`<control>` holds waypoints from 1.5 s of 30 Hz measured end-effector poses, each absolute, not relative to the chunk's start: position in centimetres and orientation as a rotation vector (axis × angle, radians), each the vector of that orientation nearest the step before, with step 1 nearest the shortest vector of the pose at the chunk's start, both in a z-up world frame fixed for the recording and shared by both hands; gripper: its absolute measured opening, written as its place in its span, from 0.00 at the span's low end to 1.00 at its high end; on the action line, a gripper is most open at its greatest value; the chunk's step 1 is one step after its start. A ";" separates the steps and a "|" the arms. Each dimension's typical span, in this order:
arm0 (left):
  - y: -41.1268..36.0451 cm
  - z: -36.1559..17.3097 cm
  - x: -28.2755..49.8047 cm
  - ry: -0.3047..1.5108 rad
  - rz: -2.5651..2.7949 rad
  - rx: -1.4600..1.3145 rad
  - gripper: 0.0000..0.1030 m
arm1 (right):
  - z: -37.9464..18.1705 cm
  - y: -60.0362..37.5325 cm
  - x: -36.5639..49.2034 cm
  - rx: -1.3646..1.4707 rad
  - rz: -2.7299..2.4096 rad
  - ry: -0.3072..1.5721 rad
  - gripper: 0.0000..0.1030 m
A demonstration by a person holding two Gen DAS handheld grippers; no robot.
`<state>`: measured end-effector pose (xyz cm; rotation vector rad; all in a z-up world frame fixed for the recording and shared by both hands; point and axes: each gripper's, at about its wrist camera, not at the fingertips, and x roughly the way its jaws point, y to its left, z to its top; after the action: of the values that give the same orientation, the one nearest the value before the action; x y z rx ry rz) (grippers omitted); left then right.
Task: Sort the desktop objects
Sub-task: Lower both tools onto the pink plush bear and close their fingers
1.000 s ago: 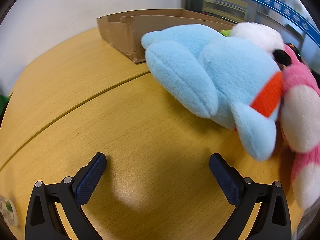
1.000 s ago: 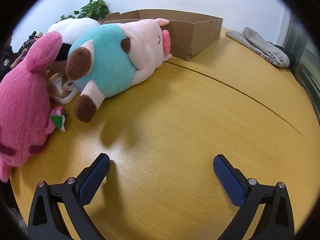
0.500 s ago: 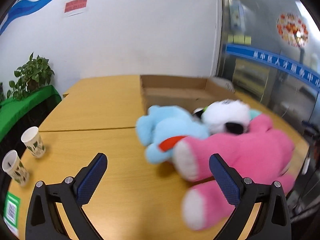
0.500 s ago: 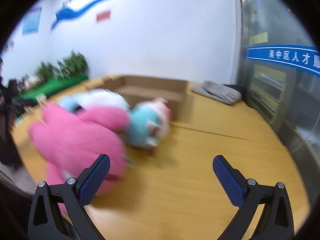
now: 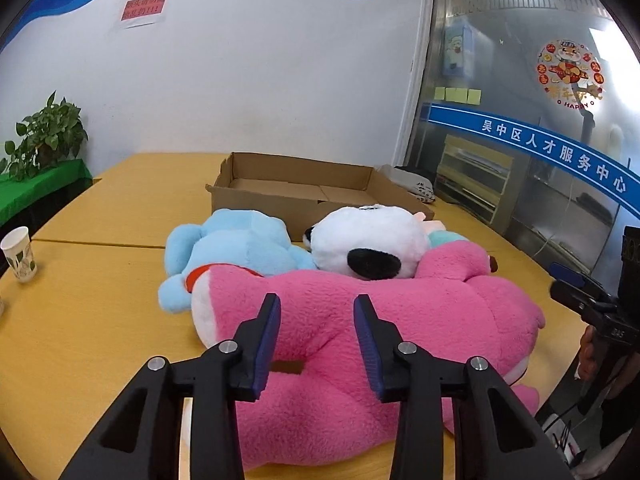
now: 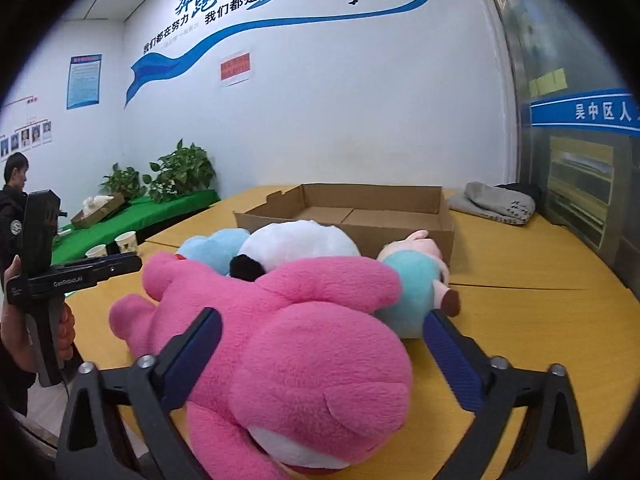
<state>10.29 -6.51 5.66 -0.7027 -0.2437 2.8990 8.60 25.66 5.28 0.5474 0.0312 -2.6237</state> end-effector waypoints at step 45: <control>-7.9 1.6 7.7 -0.257 2.908 -0.958 1.00 | 2.7 25.5 7.4 0.756 -2.580 0.001 1.00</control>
<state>7.65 -7.89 1.63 -0.9585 -0.2569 2.9080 7.37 25.53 2.73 0.7558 0.0010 -2.5795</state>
